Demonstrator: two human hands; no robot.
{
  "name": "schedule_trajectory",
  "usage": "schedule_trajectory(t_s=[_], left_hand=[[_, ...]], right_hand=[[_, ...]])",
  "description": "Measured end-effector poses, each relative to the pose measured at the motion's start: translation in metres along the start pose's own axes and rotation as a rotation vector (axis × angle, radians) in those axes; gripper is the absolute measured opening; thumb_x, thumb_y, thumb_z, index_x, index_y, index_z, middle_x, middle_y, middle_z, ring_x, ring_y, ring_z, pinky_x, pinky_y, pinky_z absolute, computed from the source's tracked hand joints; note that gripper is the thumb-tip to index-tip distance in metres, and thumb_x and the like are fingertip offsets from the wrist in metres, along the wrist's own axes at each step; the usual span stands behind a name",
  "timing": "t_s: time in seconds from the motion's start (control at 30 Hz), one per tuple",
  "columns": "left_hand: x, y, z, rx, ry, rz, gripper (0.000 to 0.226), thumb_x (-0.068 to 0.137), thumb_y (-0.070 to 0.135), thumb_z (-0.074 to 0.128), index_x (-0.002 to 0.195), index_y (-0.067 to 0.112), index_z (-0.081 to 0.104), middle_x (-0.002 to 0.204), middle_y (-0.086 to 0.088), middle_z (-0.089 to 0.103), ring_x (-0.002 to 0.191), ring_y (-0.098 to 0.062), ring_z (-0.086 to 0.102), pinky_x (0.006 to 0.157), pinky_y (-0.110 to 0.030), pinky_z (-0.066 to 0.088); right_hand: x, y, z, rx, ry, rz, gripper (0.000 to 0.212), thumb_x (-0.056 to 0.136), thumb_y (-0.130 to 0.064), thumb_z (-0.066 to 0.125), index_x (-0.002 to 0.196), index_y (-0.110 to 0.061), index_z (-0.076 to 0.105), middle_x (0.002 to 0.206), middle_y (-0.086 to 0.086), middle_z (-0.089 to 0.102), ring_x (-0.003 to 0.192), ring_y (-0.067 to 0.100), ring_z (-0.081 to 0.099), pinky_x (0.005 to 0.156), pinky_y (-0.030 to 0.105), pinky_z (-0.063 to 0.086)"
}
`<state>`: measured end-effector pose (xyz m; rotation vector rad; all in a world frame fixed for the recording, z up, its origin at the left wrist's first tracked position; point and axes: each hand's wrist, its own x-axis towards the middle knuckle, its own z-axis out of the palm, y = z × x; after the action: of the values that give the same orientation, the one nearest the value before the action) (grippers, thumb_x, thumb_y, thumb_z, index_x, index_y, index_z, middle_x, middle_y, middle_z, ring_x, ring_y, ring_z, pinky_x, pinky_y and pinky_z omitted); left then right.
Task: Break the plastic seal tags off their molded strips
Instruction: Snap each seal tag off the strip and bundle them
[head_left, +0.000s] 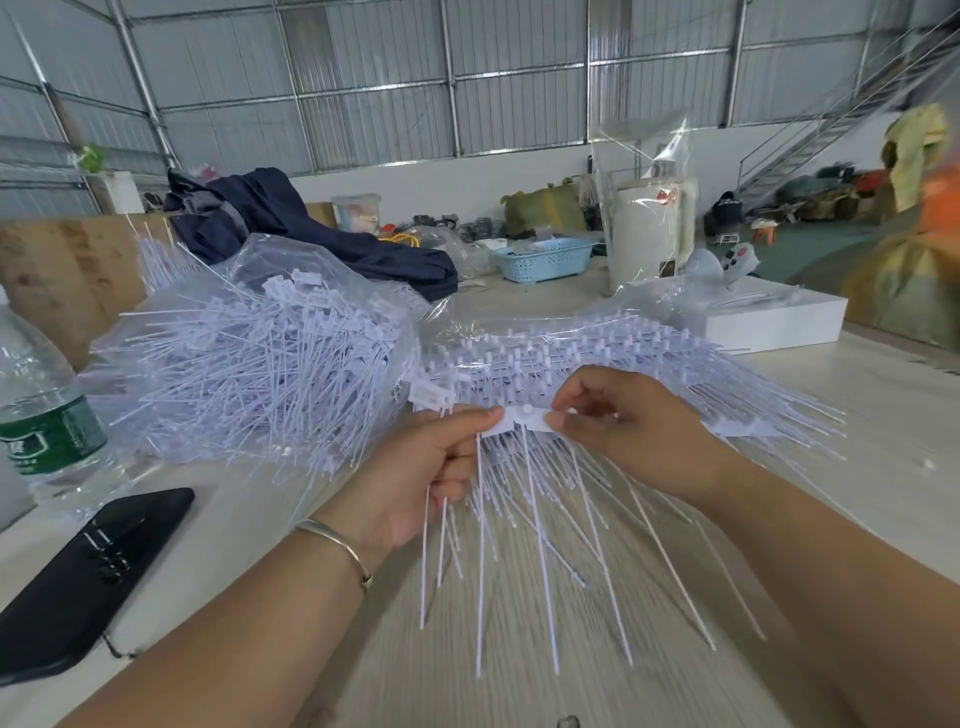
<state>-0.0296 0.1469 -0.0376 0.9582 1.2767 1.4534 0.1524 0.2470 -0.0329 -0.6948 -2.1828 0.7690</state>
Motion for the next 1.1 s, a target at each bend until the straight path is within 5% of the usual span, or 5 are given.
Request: schedule_trajectory(t_s=[0.27, 0.43, 0.57, 0.8, 1.1], left_hand=[[-0.003, -0.003, 0.010, -0.015, -0.104, -0.028, 0.038, 0.079, 0.034, 0.067, 0.064, 0.022, 0.035, 0.054, 0.008, 0.021, 0.041, -0.005, 0.019, 0.037, -0.017, 0.016], [-0.007, 0.001, 0.020, -0.173, -0.273, -0.015, 0.030, 0.085, 0.038, 0.062, 0.065, 0.019, 0.050, 0.054, 0.008, 0.030, 0.039, -0.002, 0.022, 0.036, -0.015, 0.021], [-0.010, 0.002, 0.026, -0.180, -0.331, 0.002, 0.035, 0.090, 0.038, 0.055, 0.060, 0.020, 0.058, 0.052, 0.009, 0.033, 0.039, -0.002, 0.022, 0.036, -0.014, 0.022], [-0.010, -0.002, 0.029, -0.079, -0.318, -0.059, 0.049, 0.084, 0.061, 0.053, 0.088, 0.013, 0.053, 0.055, 0.009, 0.032, 0.040, -0.003, 0.020, 0.036, -0.015, 0.020], [-0.006, 0.007, 0.008, -0.280, -0.154, 0.079, 0.024, 0.074, 0.028, 0.077, 0.062, 0.020, 0.058, 0.058, 0.006, 0.045, 0.038, -0.003, 0.023, 0.035, -0.016, 0.018]], right_hand=[[0.000, -0.002, -0.003, 0.310, -0.046, 0.057, 0.044, 0.079, -0.038, 0.074, 0.080, 0.004, 0.060, 0.056, 0.001, 0.036, 0.054, 0.016, 0.031, 0.049, 0.021, 0.025], [-0.002, -0.008, -0.001, 0.422, -0.120, 0.027, 0.052, 0.071, -0.053, 0.070, 0.077, -0.001, 0.062, 0.061, 0.007, 0.048, 0.062, 0.019, 0.041, 0.067, 0.027, 0.035], [-0.003, -0.010, 0.003, 0.442, -0.194, 0.022, 0.038, 0.074, -0.053, 0.067, 0.063, -0.018, 0.061, 0.058, 0.001, 0.052, 0.059, 0.014, 0.045, 0.060, 0.019, 0.038], [-0.006, -0.018, 0.005, 0.448, -0.109, 0.007, 0.067, 0.073, -0.054, 0.065, 0.071, 0.012, 0.051, 0.057, 0.009, 0.045, 0.054, 0.014, 0.040, 0.056, 0.018, 0.035], [-0.002, -0.017, -0.009, 0.303, 0.193, -0.065, 0.030, 0.069, -0.032, 0.084, 0.066, -0.012, 0.062, 0.054, 0.001, 0.051, 0.047, 0.005, 0.040, 0.047, 0.013, 0.031]])
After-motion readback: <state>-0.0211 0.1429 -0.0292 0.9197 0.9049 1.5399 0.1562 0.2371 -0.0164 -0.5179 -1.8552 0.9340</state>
